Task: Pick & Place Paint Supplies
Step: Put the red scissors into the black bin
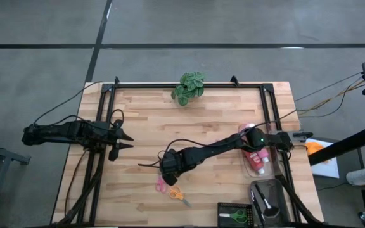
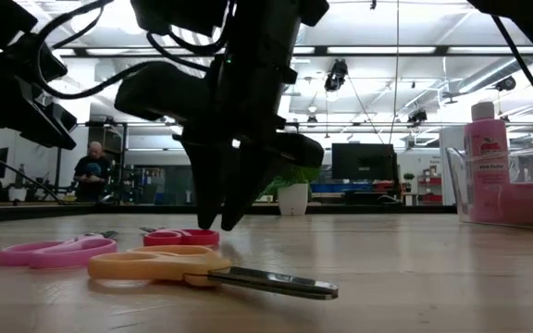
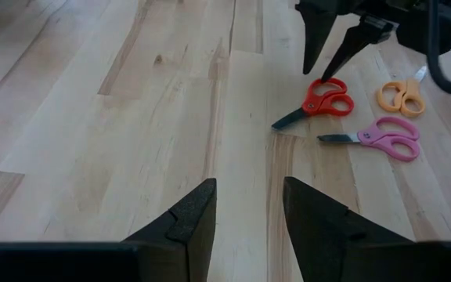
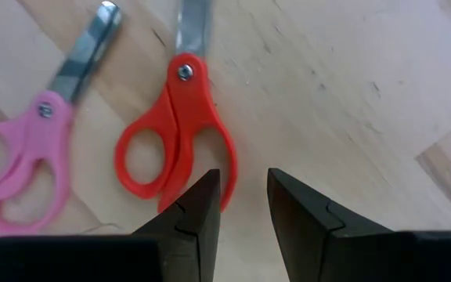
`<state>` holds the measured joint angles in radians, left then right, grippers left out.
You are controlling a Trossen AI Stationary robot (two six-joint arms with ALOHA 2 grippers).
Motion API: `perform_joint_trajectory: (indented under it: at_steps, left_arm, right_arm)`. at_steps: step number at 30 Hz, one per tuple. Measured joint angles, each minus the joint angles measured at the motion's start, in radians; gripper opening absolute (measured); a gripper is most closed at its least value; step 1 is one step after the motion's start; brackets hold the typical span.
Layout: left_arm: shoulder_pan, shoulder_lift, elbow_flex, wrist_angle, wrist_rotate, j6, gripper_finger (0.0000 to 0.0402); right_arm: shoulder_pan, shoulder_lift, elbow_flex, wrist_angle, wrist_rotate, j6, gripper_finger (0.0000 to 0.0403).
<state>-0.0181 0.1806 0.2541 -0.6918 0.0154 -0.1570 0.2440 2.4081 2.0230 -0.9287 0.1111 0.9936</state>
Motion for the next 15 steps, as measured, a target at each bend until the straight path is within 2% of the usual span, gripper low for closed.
perform_joint_trajectory:
  at_steps: [15]
  left_arm:
    - [0.0,0.0,0.0,0.0,0.0,0.0,0.0149]
  right_arm:
    - [-0.001,-0.004,-0.045,0.024,-0.03,-0.006,0.0105]
